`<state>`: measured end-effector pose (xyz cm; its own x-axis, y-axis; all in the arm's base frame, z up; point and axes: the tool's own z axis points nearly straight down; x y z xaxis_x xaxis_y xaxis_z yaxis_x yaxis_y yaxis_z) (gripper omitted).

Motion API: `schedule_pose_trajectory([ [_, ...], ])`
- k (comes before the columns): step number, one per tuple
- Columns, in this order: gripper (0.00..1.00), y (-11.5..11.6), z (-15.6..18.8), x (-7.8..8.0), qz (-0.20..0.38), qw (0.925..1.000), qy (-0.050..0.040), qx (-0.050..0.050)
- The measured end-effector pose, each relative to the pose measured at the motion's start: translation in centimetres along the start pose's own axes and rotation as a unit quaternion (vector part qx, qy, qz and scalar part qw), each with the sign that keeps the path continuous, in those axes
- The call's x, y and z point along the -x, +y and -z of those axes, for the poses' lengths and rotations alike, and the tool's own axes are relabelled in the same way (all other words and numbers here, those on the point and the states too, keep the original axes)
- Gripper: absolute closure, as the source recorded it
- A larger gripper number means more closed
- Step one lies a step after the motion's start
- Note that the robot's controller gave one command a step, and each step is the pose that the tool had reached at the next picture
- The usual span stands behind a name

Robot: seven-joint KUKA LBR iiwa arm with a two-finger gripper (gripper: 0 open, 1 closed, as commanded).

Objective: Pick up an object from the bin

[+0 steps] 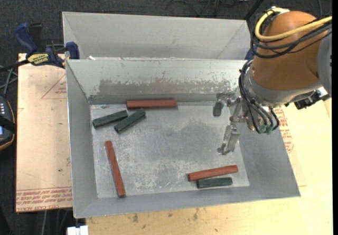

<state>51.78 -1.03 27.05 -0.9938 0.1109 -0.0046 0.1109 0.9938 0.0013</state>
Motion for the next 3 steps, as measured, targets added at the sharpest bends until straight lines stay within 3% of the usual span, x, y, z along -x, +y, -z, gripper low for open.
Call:
schedule_pose_trajectory([
  [1, 0.00, -2.9, -4.4, -0.3, 0.034, 0.9994, -0.0027, 0.000],
  [2, 0.00, -5.1, -10.4, -1.7, 0.109, 0.9940, -0.0004, 0.000],
  [3, 0.00, -5.6, -15.3, -2.2, 0.088, 0.9961, 0.0017, 0.000],
])
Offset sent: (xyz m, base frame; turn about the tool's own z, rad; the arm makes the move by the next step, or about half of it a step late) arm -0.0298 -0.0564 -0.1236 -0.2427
